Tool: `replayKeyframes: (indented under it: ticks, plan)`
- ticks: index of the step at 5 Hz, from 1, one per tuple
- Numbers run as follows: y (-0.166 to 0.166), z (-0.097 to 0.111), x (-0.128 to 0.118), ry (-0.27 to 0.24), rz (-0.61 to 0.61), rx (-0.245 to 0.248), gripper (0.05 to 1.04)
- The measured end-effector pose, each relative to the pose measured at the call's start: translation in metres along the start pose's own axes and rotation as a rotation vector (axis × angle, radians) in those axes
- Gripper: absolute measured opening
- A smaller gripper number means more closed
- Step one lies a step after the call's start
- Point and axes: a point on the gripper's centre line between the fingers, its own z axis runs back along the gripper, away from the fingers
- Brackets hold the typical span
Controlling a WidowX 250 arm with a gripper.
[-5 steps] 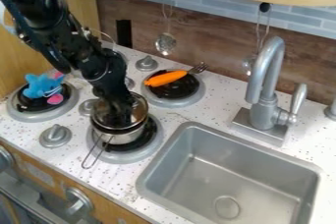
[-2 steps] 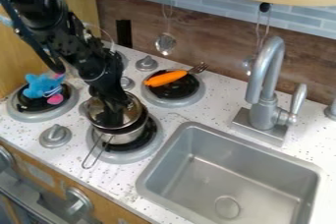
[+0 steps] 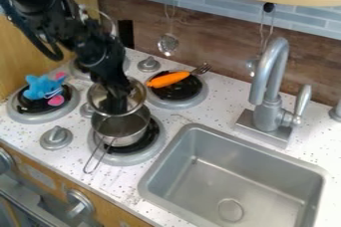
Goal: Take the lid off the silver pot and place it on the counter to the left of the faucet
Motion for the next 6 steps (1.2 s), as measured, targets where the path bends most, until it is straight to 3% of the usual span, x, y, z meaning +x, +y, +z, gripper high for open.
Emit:
replayKeyframes:
  ticks: [1, 2, 4, 6]
  plan:
    - [-0.025, 0.018, 0.028, -0.082, -0.041, -0.053, 0.311]
    - [-0.068, 0.024, 0.041, -0.108, -0.120, -0.129, 0.311]
    - [-0.161, 0.029, 0.061, -0.129, -0.354, -0.228, 0.311]
    - [-0.194, 0.004, 0.074, -0.119, -0.448, -0.279, 0.311]
